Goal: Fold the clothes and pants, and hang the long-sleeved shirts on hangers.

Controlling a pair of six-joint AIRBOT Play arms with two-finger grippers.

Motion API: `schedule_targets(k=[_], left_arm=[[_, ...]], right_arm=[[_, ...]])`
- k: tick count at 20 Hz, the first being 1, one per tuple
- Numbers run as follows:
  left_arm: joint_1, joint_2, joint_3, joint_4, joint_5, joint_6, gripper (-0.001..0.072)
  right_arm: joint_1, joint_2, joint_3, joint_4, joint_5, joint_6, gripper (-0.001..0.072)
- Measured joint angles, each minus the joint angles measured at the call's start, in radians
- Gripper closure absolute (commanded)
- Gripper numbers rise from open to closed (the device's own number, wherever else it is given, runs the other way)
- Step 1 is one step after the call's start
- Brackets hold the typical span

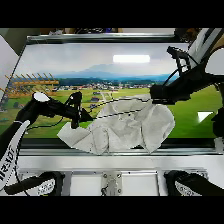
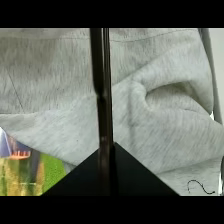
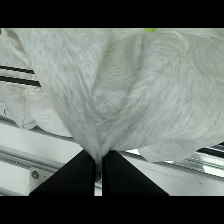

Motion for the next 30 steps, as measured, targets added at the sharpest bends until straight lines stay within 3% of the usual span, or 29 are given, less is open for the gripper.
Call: schedule_targets(k=[6, 23, 24, 26, 30], left_arm=[[-0.003, 0.0, 0.0, -0.019, -0.001, 0.004, 0.0697], [-0.003, 0.0, -0.001, -0.022, -0.021, 0.003, 0.0697], [-0.003, 0.0, -0.001, -0.022, -0.021, 0.003, 0.0696], [-0.003, 0.0, -0.001, -0.023, -0.021, 0.0, 0.0697], [-0.004, 0.0, -0.001, -0.022, -0.022, 0.0, 0.0696]], right_arm=[[0.081, -0.047, 0.061, 0.0, -0.023, -0.018, 0.0689], [0.299, -0.175, 0.127, 0.087, -0.264, -0.014, 0.0676], [0.301, -0.177, 0.127, 0.087, -0.269, -0.014, 0.059], [0.302, -0.178, 0.127, 0.091, -0.271, -0.014, 0.0204], [0.302, -0.172, 0.13, 0.09, -0.233, -0.048, 0.0178]])
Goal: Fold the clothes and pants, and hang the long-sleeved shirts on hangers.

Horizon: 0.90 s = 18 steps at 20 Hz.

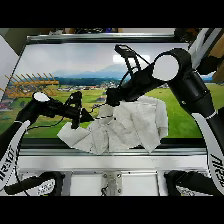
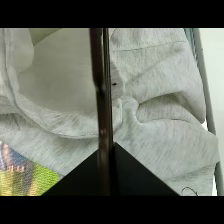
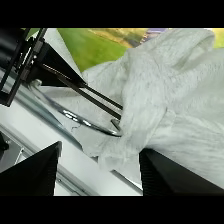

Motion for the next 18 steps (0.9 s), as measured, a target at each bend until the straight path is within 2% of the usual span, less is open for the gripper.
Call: schedule_targets(k=[9, 15, 18], left_arm=[[0.0, 0.0, 0.0, 0.0, -0.001, 0.001, 0.0696], [0.0, 0.0, 0.0, 0.001, -0.012, 0.002, 0.0696], [0.0, 0.0, 0.0, 0.001, -0.021, 0.002, 0.0696]], right_arm=[[-0.061, 0.074, 0.002, 0.011, 0.127, -0.062, 0.0177], [-0.191, 0.147, 0.002, 0.179, 0.216, -0.336, 0.0178], [-0.252, 0.179, 0.002, 0.227, 0.24, -0.413, 0.0177]])
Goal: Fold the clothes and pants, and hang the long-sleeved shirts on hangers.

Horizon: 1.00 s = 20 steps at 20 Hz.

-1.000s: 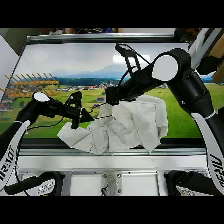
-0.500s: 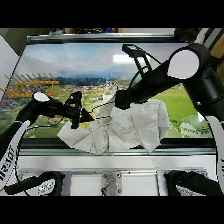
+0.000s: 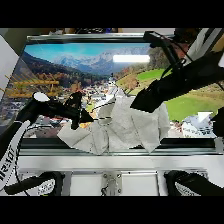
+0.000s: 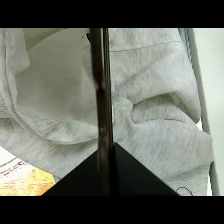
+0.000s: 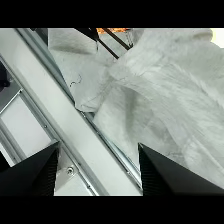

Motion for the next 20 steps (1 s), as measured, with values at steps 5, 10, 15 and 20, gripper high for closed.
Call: schedule_targets(k=[5, 10, 15, 20], left_arm=[[0.0, 0.0, 0.0, 0.001, -0.018, 0.0, 0.0696], [0.0, 0.0, 0.0, 0.001, -0.028, 0.0, 0.0696], [0.0, 0.0, 0.0, 0.001, -0.031, 0.0, 0.0696], [0.0, 0.0, 0.0, 0.001, -0.033, 0.0, 0.0696]], right_arm=[[-0.09, 0.035, -0.032, 0.035, 0.003, -0.214, 0.0177], [-0.425, 0.127, -0.265, 0.29, -0.014, -0.604, 0.0177], [-0.752, 0.176, -0.591, 0.438, -0.082, -0.946, 0.0177], [-0.828, 0.151, -0.841, 0.549, -0.116, -1.257, 0.0177]])
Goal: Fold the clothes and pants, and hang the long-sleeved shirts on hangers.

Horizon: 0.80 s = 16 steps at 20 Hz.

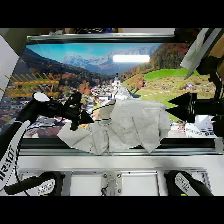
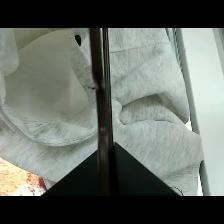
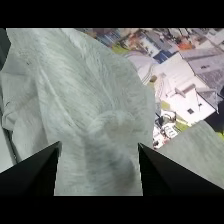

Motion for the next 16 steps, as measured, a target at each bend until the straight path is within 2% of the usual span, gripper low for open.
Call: schedule_targets(k=[3, 6, 16], left_arm=[[0.0, 0.0, 0.0, 0.0, -0.003, 0.0, 0.0696], [0.0, 0.0, 0.0, 0.0, -0.006, 0.0, 0.0696], [0.0, 0.0, 0.0, 0.035, -0.005, 0.0, 0.0696]], right_arm=[[0.016, -0.048, -0.062, 0.066, -0.004, -0.11, 0.0177], [0.072, -0.103, -0.084, 0.099, -0.005, -0.163, 0.0177], [0.264, -0.192, -0.096, 0.159, -0.014, -0.199, 0.0177]])
